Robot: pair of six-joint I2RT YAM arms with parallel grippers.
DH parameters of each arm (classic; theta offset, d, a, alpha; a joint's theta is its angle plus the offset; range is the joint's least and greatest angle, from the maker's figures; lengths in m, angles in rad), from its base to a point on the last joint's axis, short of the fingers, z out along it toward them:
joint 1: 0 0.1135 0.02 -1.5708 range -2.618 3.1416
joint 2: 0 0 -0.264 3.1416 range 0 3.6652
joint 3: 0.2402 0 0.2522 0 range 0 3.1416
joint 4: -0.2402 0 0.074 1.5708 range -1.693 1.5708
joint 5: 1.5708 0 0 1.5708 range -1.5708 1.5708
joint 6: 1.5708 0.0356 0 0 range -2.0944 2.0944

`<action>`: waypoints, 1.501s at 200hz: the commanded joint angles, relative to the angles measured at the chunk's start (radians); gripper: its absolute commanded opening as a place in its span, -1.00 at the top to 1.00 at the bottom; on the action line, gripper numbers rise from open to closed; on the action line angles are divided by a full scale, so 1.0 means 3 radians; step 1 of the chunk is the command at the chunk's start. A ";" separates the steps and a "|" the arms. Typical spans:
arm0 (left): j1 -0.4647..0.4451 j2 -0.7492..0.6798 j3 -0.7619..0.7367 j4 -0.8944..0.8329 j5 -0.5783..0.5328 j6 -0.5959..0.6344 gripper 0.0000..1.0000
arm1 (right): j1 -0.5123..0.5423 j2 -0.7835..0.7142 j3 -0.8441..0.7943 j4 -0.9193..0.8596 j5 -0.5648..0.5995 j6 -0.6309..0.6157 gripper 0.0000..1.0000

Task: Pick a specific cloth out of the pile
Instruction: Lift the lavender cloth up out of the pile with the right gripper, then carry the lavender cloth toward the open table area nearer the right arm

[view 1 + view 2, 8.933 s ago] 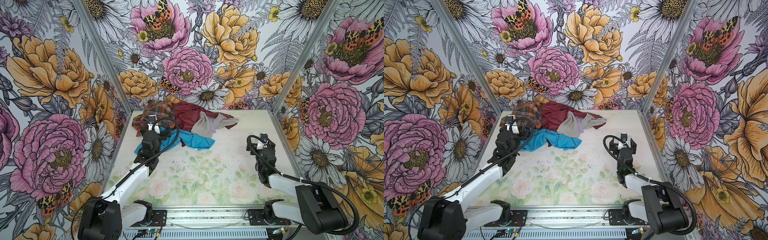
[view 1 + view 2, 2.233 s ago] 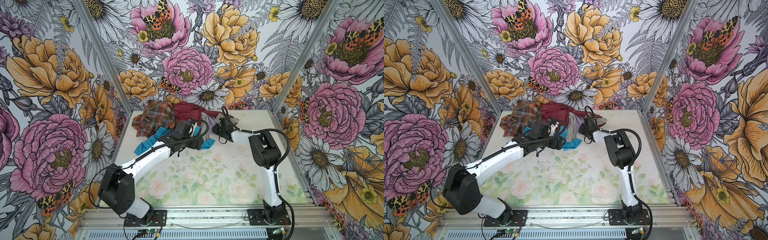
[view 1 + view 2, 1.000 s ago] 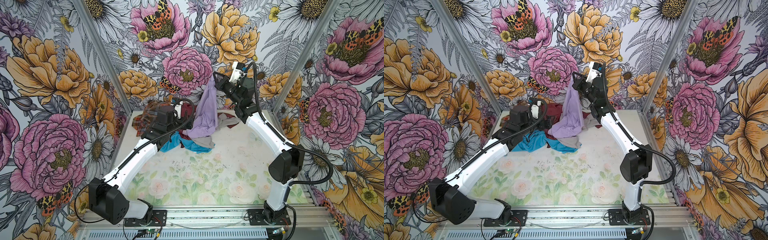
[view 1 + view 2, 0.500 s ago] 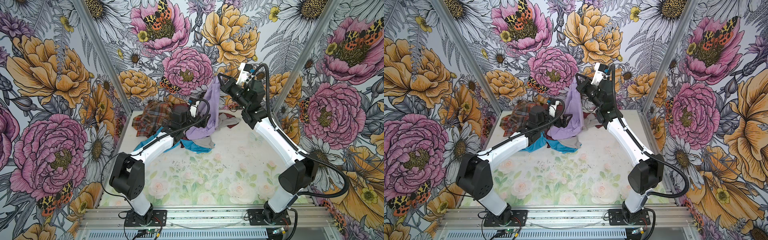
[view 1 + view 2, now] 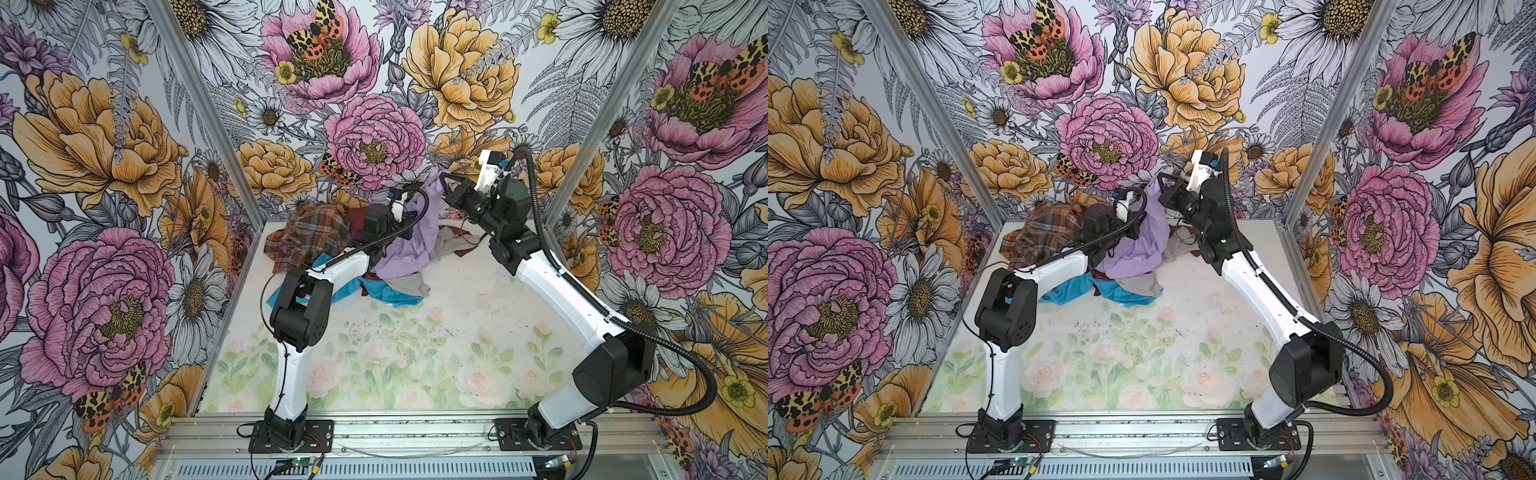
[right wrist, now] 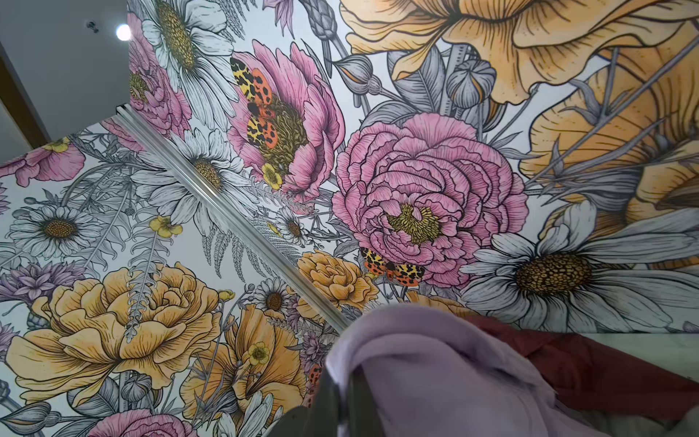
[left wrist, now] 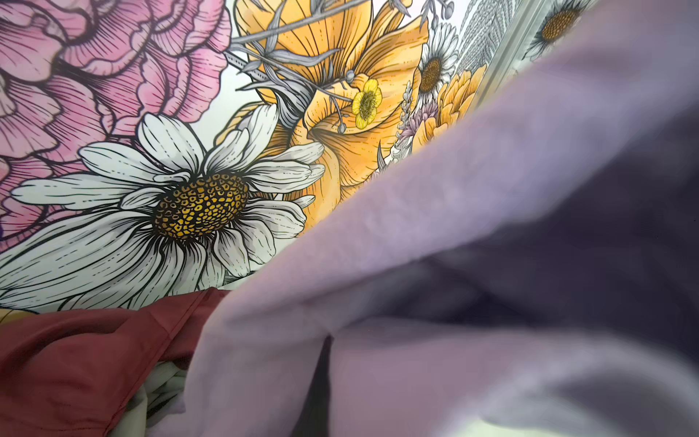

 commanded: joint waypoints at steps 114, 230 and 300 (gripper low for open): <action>-0.0025 -0.0682 0.1195 -0.1445 0.0279 -0.0450 1.00 | -0.0322 -0.0515 -0.1027 -0.0358 -0.0263 -0.1209 -0.48; -0.0571 -0.0620 0.1842 -0.2142 0.0375 -0.0319 1.00 | -0.0238 -0.1194 -0.2035 0.0899 -0.0422 -0.1764 -0.99; -0.0742 -0.0837 0.1479 -0.2149 0.0522 -0.0385 1.00 | -0.0073 -0.0014 -0.1515 0.1676 -0.0942 -0.1365 -0.89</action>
